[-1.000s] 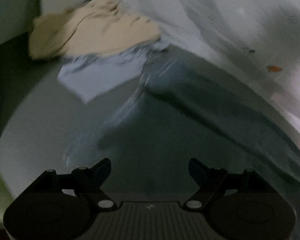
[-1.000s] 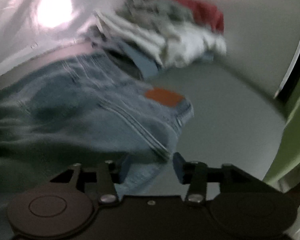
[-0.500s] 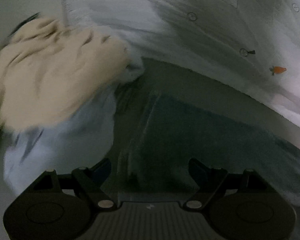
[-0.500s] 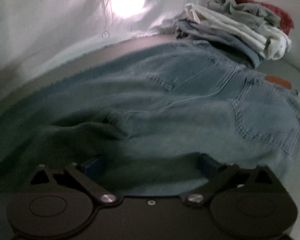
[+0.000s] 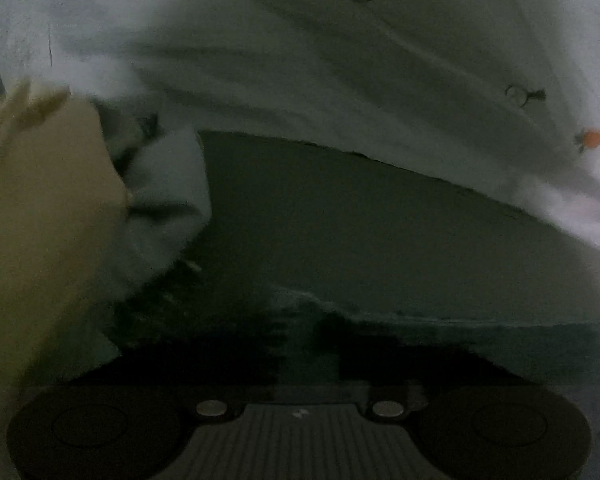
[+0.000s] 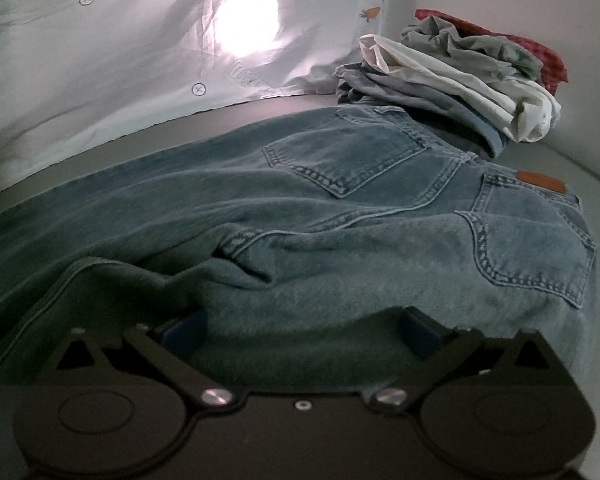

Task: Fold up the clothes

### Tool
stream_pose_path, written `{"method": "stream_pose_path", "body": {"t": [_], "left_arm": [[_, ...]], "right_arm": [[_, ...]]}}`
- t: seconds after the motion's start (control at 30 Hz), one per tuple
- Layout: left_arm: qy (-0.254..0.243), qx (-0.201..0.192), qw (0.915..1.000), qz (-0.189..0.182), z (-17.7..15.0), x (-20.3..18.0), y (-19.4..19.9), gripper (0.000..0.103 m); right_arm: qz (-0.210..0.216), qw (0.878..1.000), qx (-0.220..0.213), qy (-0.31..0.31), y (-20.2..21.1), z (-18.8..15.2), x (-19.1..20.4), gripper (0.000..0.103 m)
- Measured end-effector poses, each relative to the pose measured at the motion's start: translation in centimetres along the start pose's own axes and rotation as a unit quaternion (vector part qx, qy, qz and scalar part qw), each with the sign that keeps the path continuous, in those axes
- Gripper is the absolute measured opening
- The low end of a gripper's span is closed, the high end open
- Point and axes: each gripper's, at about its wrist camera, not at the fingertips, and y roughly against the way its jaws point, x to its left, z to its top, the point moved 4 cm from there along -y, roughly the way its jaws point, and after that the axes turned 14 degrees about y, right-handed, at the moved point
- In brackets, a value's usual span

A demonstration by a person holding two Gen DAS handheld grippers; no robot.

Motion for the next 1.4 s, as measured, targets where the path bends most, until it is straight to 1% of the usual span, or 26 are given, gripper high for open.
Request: {"method": "stream_pose_path", "body": {"t": [0.13, 0.2, 0.27, 0.3, 0.33, 0.37, 0.4, 0.43, 0.47, 0.5, 0.57, 0.63, 0.77, 0.8, 0.87, 0.93, 0.97, 1.03, 1.07, 1.13, 1.2, 1.23, 1.27, 1.3, 1.37, 1.4], "left_arm": [[0.018, -0.029, 0.9994, -0.011, 2.5, 0.3, -0.1, 0.014], [0.018, -0.021, 0.9996, -0.001, 2.8, 0.2, -1.4, 0.015], [-0.003, -0.013, 0.9991, 0.040, 2.3, -0.4, -2.5, 0.027], [-0.013, -0.015, 0.9982, 0.057, 2.1, -0.7, -2.7, 0.029], [-0.009, -0.016, 0.9980, 0.061, 2.0, -0.9, -2.2, 0.038], [0.000, -0.017, 0.9980, 0.060, 1.8, -1.1, -1.4, 0.051], [0.009, -0.018, 0.9980, 0.060, 1.7, -1.3, -0.6, 0.058], [0.019, -0.026, 0.9982, 0.050, 1.3, -1.4, 0.7, 0.070], [0.028, -0.036, 0.9982, 0.037, 0.8, -1.5, 2.2, 0.078], [0.035, -0.047, 0.9979, 0.029, 0.2, -1.5, 3.7, 0.082], [0.050, -0.062, 0.9967, 0.019, -2.0, -1.8, 6.9, 0.094], [0.064, -0.061, 0.9960, 0.017, -4.6, -2.0, 9.6, 0.099], [0.073, -0.040, 0.9965, 0.003, -12.6, -4.1, 14.8, 0.103], [0.083, -0.034, 0.9960, -0.002, -14.4, -4.6, 15.8, 0.103], [0.114, -0.004, 0.9933, -0.018, -18.2, -5.6, 17.4, 0.103], [0.140, 0.031, 0.9892, -0.033, -22.0, -7.0, 18.7, 0.103], [0.141, 0.048, 0.9882, -0.036, -23.7, -7.8, 18.9, 0.103], [0.142, 0.080, 0.9860, -0.038, -26.3, -8.9, 18.7, 0.103], [0.146, 0.093, 0.9844, -0.033, -27.5, -9.2, 18.6, 0.103], [0.140, 0.068, 0.9876, -0.018, -28.8, -9.8, 19.1, 0.103], [0.143, 0.052, 0.9884, 0.000, -29.4, -10.2, 19.2, 0.103], [0.143, 0.045, 0.9887, 0.010, -29.7, -10.5, 19.3, 0.103], [0.136, 0.039, 0.9896, 0.022, -30.0, -11.1, 19.3, 0.103], [0.125, 0.035, 0.9908, 0.037, -29.6, -11.5, 18.8, 0.103], [0.077, 0.031, 0.9933, 0.080, -29.8, -13.0, 18.1, 0.103], [0.045, 0.030, 0.9927, 0.107, -30.1, -13.9, 17.6, 0.103]], "right_arm": [[-0.004, 1.000, 0.000, -0.003, -0.1, 0.0, 0.0, 0.103], [-0.004, 1.000, -0.001, -0.003, -0.1, 0.0, 0.1, 0.103], [-0.004, 1.000, -0.001, -0.004, -0.1, 0.0, 0.1, 0.103], [-0.004, 1.000, -0.001, -0.004, -0.1, 0.0, 0.0, 0.103], [-0.004, 1.000, -0.001, -0.004, -0.1, 0.0, 0.0, 0.103], [-0.003, 1.000, 0.000, -0.005, -0.1, 0.0, 0.0, 0.103], [-0.003, 1.000, 0.000, -0.005, -0.1, 0.0, 0.0, 0.103], [-0.004, 1.000, 0.000, -0.004, -0.1, 0.1, 0.0, 0.103], [-0.007, 1.000, 0.000, -0.001, -0.1, 0.1, 0.2, 0.103], [-0.008, 1.000, -0.001, 0.001, -0.1, 0.1, 0.2, 0.103], [-0.009, 1.000, -0.002, 0.002, -0.1, 0.2, 0.2, 0.103], [-0.004, 1.000, -0.003, -0.006, -0.1, 0.2, 0.0, 0.103], [0.002, 1.000, -0.001, -0.008, -0.2, 0.3, -0.2, 0.103], [0.007, 1.000, -0.002, -0.005, -0.3, 0.3, -0.3, 0.103], [0.023, 1.000, 0.002, -0.004, -0.4, 0.5, -0.7, 0.103], [0.060, 0.998, 0.013, -0.004, -0.5, 1.0, -1.6, 0.103], [0.086, 0.996, 0.014, -0.016, -0.5, 1.2, -2.3, 0.103], [0.156, 0.986, 0.011, -0.061, -0.5, 1.5, -4.3, 0.103], [0.201, 0.975, 0.012, -0.091, -0.5, 1.6, -5.5, 0.103], [0.261, 0.953, 0.018, -0.156, -0.6, 1.3, -7.7, 0.102], [0.296, 0.925, 0.023, -0.237, -0.3, 0.7, -11.0, 0.099], [0.298, 0.914, 0.017, -0.274, 0.0, 0.3, -12.8, 0.099], [0.293, 0.907, 0.011, -0.303, 0.3, 0.0, -14.8, 0.099], [0.280, 0.904, 0.005, -0.322, 0.6, -0.3, -16.9, 0.098], [0.242, 0.910, -0.006, -0.336, 1.2, -0.9, -21.0, 0.092], [0.222, 0.914, -0.012, -0.340, 1.4, -1.3, -23.2, 0.088]]}}
